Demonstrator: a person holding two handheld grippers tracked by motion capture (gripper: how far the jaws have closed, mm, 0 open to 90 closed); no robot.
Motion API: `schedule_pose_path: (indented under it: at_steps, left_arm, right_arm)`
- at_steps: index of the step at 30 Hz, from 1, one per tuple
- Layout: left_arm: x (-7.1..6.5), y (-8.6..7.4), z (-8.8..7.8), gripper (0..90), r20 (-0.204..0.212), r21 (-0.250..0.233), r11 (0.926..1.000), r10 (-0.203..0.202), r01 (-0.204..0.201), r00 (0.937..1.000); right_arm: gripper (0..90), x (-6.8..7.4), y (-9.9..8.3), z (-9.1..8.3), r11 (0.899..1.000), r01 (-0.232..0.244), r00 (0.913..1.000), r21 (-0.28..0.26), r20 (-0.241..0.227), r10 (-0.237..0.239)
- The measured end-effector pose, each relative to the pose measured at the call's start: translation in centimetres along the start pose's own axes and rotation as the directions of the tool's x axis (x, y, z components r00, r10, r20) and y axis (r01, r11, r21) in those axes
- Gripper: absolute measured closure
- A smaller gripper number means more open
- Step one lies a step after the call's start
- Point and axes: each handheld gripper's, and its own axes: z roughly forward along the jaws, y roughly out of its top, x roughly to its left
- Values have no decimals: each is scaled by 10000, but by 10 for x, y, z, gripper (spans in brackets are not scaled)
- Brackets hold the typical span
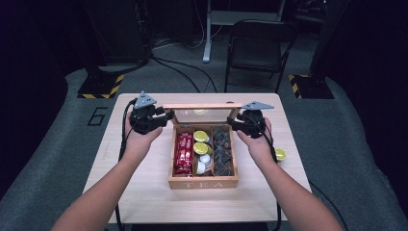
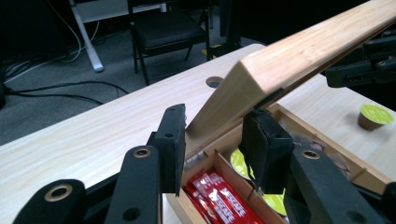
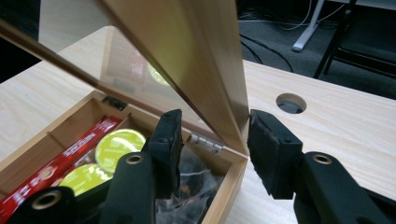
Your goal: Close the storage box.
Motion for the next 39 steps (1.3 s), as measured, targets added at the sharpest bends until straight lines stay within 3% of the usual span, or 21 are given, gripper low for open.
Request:
schedule_pose_path:
  at_steps: [11,21,30,34,39]
  left_arm:
    - [-9,-20,-9,589,253,-21,9999,134,-133,9996]
    - [-14,-37,-14,578,523,-7,10000,-51,52,9986]
    - [-21,-50,-18,577,529,135,9996,259,-267,9983]
    - [-23,-56,-20,577,608,196,9996,169,-181,9980]
    - [-24,-65,-21,584,708,153,9999,-12,1,9975]
  right_arm:
    - [509,10,-10,-22,9993,-97,9993,-351,-360,85]
    - [489,20,-26,-49,9973,302,9961,-665,-808,-355]
    - [487,28,-38,-65,9951,462,9939,-870,-958,-545]
    - [487,30,-43,-69,9940,599,9931,-911,-951,-686]
    - [485,32,-47,-75,9940,448,9931,-997,-1035,-551]
